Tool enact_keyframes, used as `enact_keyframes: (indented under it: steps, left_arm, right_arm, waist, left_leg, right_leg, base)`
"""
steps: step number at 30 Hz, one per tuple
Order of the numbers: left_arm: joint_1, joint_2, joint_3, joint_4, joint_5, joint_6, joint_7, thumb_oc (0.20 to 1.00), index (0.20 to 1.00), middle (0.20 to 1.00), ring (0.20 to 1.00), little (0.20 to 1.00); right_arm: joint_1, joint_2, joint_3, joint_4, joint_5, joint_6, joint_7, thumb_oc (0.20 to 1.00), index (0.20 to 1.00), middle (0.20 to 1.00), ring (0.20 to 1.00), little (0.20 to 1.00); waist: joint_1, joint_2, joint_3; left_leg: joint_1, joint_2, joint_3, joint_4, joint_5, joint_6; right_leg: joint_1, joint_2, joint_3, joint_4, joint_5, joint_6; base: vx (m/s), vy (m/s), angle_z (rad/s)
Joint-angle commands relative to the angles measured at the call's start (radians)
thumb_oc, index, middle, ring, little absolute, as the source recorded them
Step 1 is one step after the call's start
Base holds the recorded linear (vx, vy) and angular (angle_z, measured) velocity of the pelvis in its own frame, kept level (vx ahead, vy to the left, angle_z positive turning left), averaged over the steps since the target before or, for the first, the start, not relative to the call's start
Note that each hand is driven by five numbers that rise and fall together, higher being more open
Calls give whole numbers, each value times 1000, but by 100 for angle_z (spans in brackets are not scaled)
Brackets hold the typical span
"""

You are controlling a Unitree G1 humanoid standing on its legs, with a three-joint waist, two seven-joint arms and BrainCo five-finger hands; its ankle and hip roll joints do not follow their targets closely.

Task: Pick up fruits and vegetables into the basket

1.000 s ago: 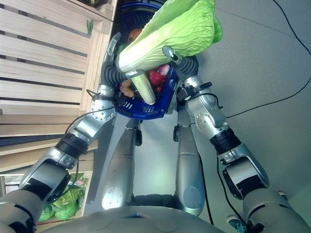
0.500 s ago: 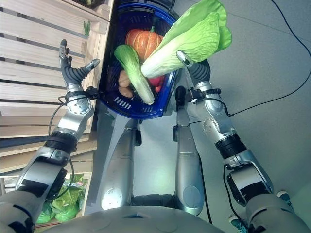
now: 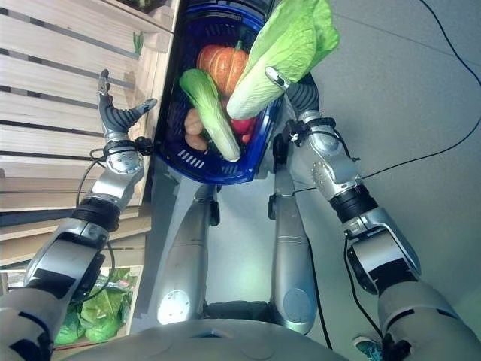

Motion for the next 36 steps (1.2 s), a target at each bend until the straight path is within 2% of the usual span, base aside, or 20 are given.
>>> enact_keyframes:
  steps: [1,6,11,19,29,36]
  left_arm:
    - [-23,32,12,29,26,-14,-4,1000,1000,1000,1000,1000]
    - [-59,32,-7,62,20,-29,-31,1000,1000,1000,1000,1000]
    - [-93,33,-30,84,6,-49,-50,1000,1000,1000,1000,1000]
    - [-136,3,-73,97,-2,-69,-47,1000,1000,1000,1000,1000]
    - [-131,-31,-94,67,-1,-84,-16,1000,1000,1000,1000,1000]
    - [-126,-52,-100,54,5,-88,1,1000,1000,1000,1000,1000]
  right_arm:
    - [-94,-21,42,6,-7,13,11,200,200,200,200,200]
    - [-209,-16,91,168,-20,102,17,200,200,200,200,200]
    - [-291,-5,100,347,-33,163,68,200,200,200,200,200]
    - [-369,39,86,619,15,188,210,200,200,200,200,200]
    - [-383,54,56,740,-11,210,233,200,200,200,200,200]
    - [-387,63,40,761,-12,244,194,206,206,206,206,206]
  waist:
    - [8,82,-10]
    - [34,92,-10]
    - [58,103,-10]
    - [92,129,-10]
    - [111,162,-10]
    - [114,174,-10]
  left_leg:
    - [-10,-70,4,-115,100,23]
    - [-18,-75,-5,-99,96,23]
    - [-32,-80,-17,-83,92,25]
    - [-64,-95,-38,-58,87,34]
    - [-100,-106,-46,-44,90,40]
    - [-112,-109,-45,-41,93,43]
  right_leg:
    - [43,56,-100,124,-180,23]
    - [35,50,-113,140,-186,19]
    - [23,46,-127,161,-194,17]
    - [-7,40,-143,191,-205,13]
    - [-47,31,-147,211,-208,13]
    - [-62,31,-146,221,-210,12]
  base:
    - [27,-41,4]
    - [10,-13,1]
    - [27,-30,6]
    - [20,-24,8]
    - [16,14,4]
    - [9,13,3]
